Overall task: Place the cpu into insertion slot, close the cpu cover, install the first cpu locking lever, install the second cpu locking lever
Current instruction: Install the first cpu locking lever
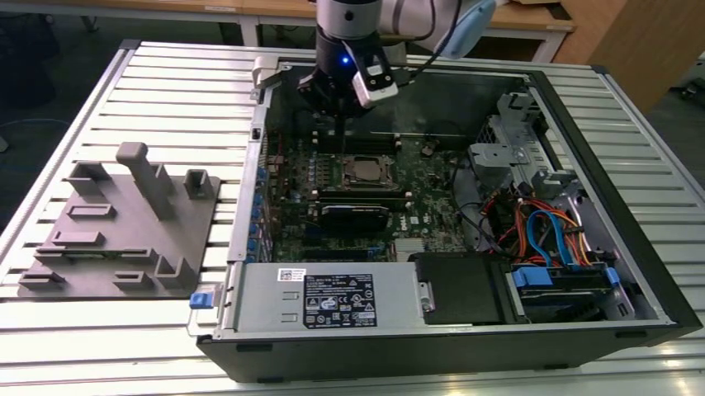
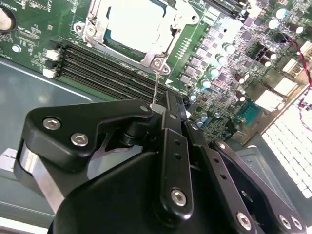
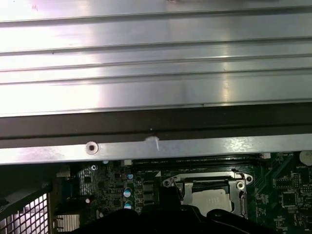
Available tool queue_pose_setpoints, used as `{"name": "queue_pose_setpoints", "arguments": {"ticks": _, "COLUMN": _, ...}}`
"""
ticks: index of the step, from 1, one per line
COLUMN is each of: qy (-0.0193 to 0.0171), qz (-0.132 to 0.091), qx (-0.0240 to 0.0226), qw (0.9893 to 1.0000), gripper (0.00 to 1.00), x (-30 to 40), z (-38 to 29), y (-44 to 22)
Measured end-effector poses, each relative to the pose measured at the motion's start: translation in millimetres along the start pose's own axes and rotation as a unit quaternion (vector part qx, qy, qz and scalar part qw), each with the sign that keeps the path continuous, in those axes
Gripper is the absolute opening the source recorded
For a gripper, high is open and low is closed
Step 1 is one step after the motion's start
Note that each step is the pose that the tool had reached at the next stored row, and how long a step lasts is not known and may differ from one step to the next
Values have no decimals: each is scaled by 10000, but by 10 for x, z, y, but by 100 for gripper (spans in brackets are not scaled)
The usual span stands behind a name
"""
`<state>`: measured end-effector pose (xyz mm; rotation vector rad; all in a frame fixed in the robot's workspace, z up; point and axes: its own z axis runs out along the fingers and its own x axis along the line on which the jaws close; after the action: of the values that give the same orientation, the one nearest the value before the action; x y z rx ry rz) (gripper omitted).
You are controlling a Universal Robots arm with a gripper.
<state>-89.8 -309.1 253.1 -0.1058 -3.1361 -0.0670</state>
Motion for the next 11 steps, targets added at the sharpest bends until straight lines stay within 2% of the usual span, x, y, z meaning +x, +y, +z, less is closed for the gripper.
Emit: {"name": "queue_pose_setpoints", "arguments": {"ticks": 11, "qy": 0, "qz": -1, "qx": 0, "qw": 10000, "gripper": 10, "x": -129, "z": 6, "y": 8}}
